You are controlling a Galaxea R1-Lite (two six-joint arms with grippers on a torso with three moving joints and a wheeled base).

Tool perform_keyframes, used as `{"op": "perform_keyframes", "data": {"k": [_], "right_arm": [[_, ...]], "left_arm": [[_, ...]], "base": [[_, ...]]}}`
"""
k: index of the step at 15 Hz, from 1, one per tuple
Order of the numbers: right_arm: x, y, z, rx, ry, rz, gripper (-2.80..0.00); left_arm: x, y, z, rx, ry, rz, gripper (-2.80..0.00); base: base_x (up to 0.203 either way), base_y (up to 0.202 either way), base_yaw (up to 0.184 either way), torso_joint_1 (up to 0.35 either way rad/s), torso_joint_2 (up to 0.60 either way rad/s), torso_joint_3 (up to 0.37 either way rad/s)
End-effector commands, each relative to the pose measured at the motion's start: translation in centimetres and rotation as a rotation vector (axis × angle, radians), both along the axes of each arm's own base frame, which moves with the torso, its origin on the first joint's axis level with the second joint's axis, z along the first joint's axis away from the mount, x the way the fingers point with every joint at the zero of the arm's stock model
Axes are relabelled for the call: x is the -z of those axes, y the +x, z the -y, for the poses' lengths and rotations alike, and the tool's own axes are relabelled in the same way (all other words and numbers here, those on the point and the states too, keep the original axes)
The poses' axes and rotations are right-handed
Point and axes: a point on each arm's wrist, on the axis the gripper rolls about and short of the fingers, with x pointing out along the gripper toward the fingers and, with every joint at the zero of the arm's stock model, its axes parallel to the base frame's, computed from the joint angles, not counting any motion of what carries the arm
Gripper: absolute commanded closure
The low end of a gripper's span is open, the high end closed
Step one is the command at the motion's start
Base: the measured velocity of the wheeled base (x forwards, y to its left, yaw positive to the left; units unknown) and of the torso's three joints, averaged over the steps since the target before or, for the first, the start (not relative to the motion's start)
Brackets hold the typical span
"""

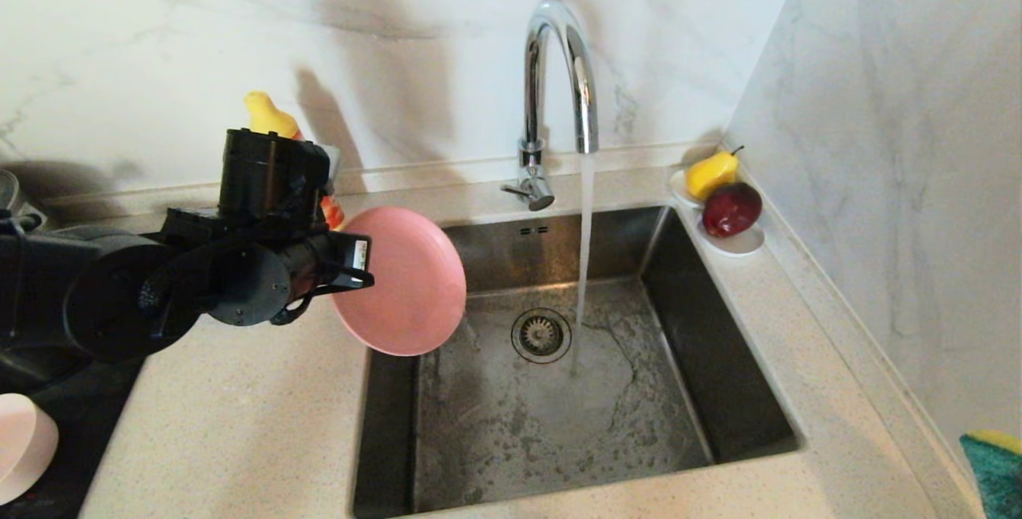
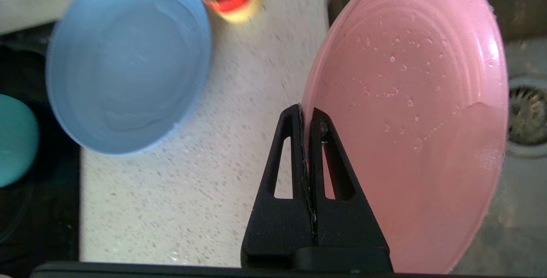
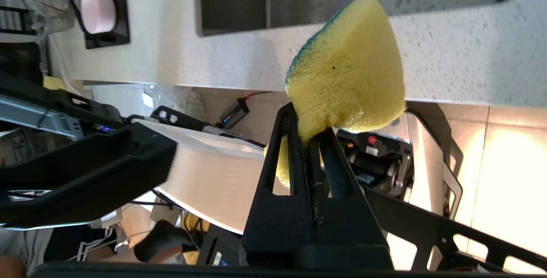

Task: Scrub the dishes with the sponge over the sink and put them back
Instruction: Place the plate on the table

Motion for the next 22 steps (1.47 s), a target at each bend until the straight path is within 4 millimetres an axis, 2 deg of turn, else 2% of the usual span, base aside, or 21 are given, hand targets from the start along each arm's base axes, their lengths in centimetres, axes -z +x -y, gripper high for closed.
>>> {"op": "perform_keyframes", "data": {"k": [1, 3, 5, 8, 10, 13, 16, 18, 22], "right_arm": [[0.4, 0.1, -0.1, -0.001, -0.006, -0.022, 0.0], [0.5, 0.1, 0.0, -0.002, -0.006, -0.023, 0.0], [0.6, 0.1, 0.0, -0.001, -0.007, -0.026, 0.0], [1.4, -0.2, 0.1, -0.005, -0.013, -0.036, 0.0], [1.7, -0.4, 0.2, -0.01, -0.015, -0.041, 0.0], [2.2, -0.1, 0.0, -0.018, -0.025, -0.056, 0.0], [1.7, 0.8, -0.5, -0.039, -0.001, -0.019, 0.0], [1.5, 1.3, -0.7, -0.044, -0.006, -0.023, 0.0], [1.5, 1.8, -1.0, -0.058, -0.002, -0.033, 0.0]], "left_arm": [[-1.7, -1.1, -0.5, -0.006, -0.027, 0.054, 0.0], [-2.8, -2.3, -1.1, -0.003, -0.047, 0.077, 0.0], [-4.6, -4.9, -2.5, 0.0, -0.081, 0.101, 0.0], [-5.3, -8.7, -5.3, -0.019, -0.123, 0.002, 0.0], [-4.9, -12.1, -9.0, -0.085, -0.186, -0.127, 0.0], [-2.5, -15.8, -12.1, -0.188, -0.309, -0.271, 0.0], [0.6, -16.9, -13.5, -0.241, -0.411, -0.388, 0.0], [1.1, -16.9, -14.3, -0.243, -0.494, -0.377, 0.0], [2.9, -15.0, -17.0, -0.299, -0.54, -0.325, 0.0]], "base": [[0.0, 0.0, 0.0, 0.0, 0.0, 0.0], [0.0, 0.0, 0.0, 0.0, 0.0, 0.0], [0.0, 0.0, 0.0, 0.0, 0.0, 0.0], [0.0, 0.0, 0.0, 0.0, 0.0, 0.0], [0.0, 0.0, 0.0, 0.0, 0.0, 0.0], [0.0, 0.0, 0.0, 0.0, 0.0, 0.0], [0.0, 0.0, 0.0, 0.0, 0.0, 0.0], [0.0, 0.0, 0.0, 0.0, 0.0, 0.0], [0.0, 0.0, 0.0, 0.0, 0.0, 0.0]]}}
